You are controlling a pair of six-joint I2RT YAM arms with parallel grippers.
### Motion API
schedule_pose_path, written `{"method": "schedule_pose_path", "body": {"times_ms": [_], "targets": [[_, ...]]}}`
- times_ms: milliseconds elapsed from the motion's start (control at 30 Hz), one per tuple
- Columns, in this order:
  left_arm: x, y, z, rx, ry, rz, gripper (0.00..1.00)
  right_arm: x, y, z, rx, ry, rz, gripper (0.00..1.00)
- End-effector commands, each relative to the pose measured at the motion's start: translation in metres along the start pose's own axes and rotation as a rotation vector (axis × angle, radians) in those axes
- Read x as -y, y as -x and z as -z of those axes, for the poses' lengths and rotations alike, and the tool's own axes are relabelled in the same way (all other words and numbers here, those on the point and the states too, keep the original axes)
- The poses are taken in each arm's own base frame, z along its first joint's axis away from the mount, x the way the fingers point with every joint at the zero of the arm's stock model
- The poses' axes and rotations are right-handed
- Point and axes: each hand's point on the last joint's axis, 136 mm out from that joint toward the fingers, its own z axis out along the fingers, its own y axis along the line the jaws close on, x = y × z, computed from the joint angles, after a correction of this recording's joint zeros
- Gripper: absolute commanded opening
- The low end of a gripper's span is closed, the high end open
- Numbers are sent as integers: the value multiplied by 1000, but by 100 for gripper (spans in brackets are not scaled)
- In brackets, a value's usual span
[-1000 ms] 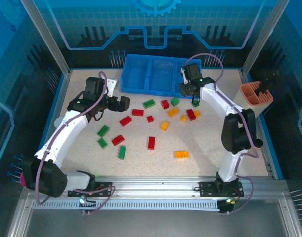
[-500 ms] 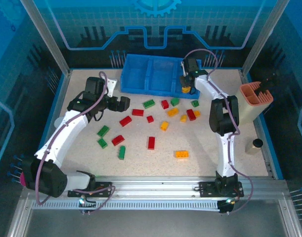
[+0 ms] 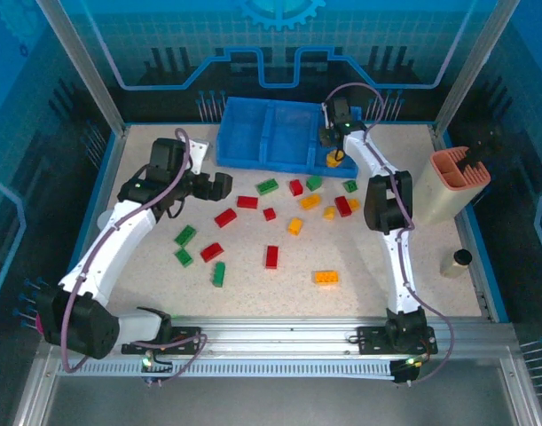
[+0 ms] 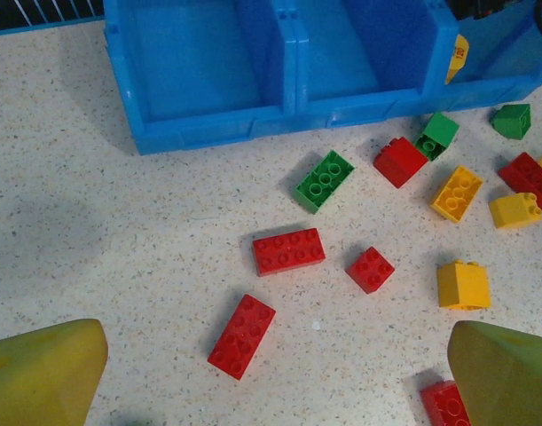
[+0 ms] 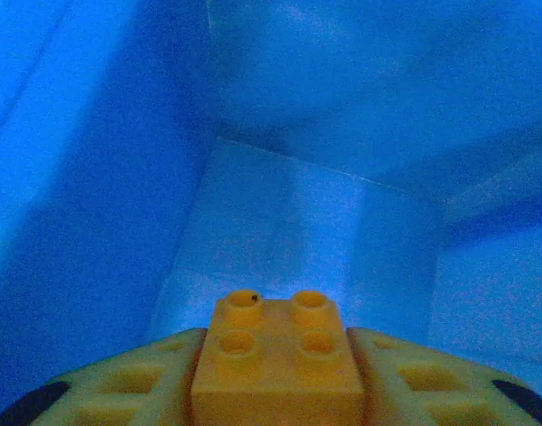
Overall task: Sort the legos into containers by color
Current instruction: Place the lego in the container, then pick up the lego from the center of the table.
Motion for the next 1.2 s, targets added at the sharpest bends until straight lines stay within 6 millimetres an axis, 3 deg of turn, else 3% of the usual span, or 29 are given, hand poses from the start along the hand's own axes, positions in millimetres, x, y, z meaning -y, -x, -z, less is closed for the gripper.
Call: {"method": "schedule_pose_path", "body": {"times_ms": [0, 133, 367, 567, 767, 933, 1167], "targets": [[4, 10, 14, 39, 3, -32, 99, 5, 9, 4, 13, 6, -27, 54], [6, 11, 13, 45, -10, -23, 99, 5, 17, 25, 43, 12, -21, 62], [9, 11, 13, 49, -27, -19, 99, -4, 21, 100, 72, 64, 16, 60], [9, 11, 15, 57, -30, -21, 99, -11, -38, 150, -47, 73, -95, 58], [14, 10, 13, 52, -56, -18, 99, -18, -105, 179, -166, 101, -241, 58], [15, 8, 11, 41, -68, -13, 99, -32, -151, 183, -261, 152, -330, 60], [15, 7, 10, 40, -67, -9, 99, -51, -208, 168, -431, 135, -359, 58]]}}
